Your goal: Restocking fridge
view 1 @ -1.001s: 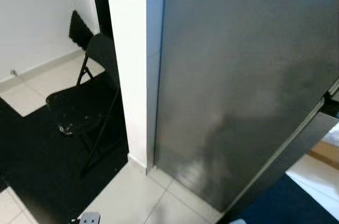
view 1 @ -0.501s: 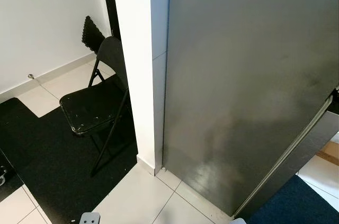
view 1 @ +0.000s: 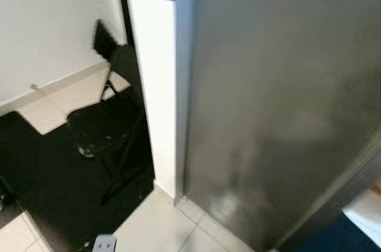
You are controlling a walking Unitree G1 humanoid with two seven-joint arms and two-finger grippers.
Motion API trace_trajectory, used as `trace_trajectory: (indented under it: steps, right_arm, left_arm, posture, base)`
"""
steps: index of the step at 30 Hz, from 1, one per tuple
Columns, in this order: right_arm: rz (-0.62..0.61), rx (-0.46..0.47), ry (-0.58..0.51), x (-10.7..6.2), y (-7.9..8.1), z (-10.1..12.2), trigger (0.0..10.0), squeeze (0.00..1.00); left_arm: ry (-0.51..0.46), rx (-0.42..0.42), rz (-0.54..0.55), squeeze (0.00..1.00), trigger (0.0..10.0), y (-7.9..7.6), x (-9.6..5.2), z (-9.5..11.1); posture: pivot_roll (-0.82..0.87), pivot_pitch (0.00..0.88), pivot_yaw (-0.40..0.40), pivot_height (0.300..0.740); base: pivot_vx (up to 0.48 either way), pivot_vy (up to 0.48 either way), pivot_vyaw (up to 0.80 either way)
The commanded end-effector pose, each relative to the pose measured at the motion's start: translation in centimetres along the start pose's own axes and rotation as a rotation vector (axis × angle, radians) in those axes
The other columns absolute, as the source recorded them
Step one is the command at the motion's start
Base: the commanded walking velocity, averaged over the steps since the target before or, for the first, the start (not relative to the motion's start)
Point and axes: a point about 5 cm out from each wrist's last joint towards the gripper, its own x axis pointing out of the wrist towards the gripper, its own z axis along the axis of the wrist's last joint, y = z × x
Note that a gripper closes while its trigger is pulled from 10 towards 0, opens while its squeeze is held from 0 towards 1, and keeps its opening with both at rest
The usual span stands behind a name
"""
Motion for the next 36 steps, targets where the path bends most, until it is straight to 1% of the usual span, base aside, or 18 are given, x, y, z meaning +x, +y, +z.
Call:
trace_trajectory:
  steps: [1, 11, 36]
  right_arm:
    - [-0.001, 0.014, 0.009, -0.04, -0.04, -0.42, 10.0, 0.0]
    - [0.006, 0.017, 0.013, -0.03, 0.08, -0.45, 10.0, 0.0]
    - [0.006, 0.013, 0.023, -0.03, 0.06, -0.56, 10.0, 0.0]
  left_arm:
    - [-0.012, 0.016, -0.005, 0.0, 10.0, -0.17, 0.14, 0.55]
    - [-0.02, 0.006, -0.001, 0.0, 10.0, -0.06, 0.16, 0.74]
    - [-0.025, 0.019, -0.008, 0.0, 10.0, -0.24, 0.2, 0.85]
  posture:
    - [-0.04, 0.0, 0.011, 0.74]
    - [-0.04, 0.0, 0.011, 0.74]
    - [-0.04, 0.0, 0.007, 0.74]
  base:
    - [0.0, 0.0, 0.0]
    - [0.0, 0.0, -0.04]
    - [0.0, 0.0, -0.77]
